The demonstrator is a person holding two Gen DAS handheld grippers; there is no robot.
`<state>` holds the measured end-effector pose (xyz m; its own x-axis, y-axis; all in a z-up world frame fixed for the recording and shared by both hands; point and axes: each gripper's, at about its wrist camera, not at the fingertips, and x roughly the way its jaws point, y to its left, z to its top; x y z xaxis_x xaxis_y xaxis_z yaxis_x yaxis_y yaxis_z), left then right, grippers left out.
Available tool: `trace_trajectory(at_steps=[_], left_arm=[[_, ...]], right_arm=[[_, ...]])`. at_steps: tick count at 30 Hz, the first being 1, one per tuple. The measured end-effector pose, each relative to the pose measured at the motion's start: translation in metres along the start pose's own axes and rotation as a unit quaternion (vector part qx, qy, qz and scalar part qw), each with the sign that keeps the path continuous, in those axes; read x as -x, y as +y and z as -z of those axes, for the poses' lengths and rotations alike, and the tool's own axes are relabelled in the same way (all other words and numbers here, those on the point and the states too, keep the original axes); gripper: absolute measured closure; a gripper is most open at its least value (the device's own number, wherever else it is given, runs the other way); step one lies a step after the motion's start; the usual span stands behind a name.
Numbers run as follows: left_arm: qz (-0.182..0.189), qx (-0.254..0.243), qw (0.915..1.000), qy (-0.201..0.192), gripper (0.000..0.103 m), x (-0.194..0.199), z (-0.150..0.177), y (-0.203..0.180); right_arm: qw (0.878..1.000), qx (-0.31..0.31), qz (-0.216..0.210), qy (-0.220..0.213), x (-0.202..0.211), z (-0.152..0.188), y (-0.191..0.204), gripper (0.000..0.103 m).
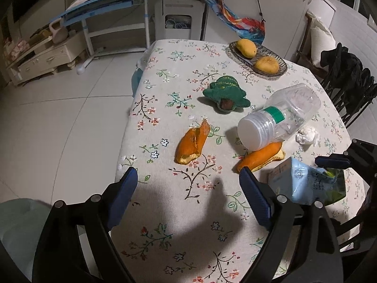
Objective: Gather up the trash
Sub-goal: 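Close the right tool on the blue milk carton, then grasp the curled orange peel with the left tool while the right tool holds the carton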
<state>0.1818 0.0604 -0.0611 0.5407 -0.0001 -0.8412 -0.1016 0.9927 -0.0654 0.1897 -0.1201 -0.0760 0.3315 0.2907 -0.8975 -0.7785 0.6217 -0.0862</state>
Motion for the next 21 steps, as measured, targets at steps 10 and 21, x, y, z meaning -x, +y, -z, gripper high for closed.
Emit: trace_trajectory(at_steps=[10,21], left_arm=[[-0.01,-0.007,0.9999,-0.003,0.018,-0.01,-0.01,-0.005],[-0.038,-0.021,0.9991,-0.004,0.019,-0.026,-0.022,-0.012]], right_arm=[[0.98,-0.192,-0.033,-0.037,0.027,0.053,-0.044,0.041],[0.983,-0.179,-0.005,-0.038,0.024,0.055,-0.038,0.041]])
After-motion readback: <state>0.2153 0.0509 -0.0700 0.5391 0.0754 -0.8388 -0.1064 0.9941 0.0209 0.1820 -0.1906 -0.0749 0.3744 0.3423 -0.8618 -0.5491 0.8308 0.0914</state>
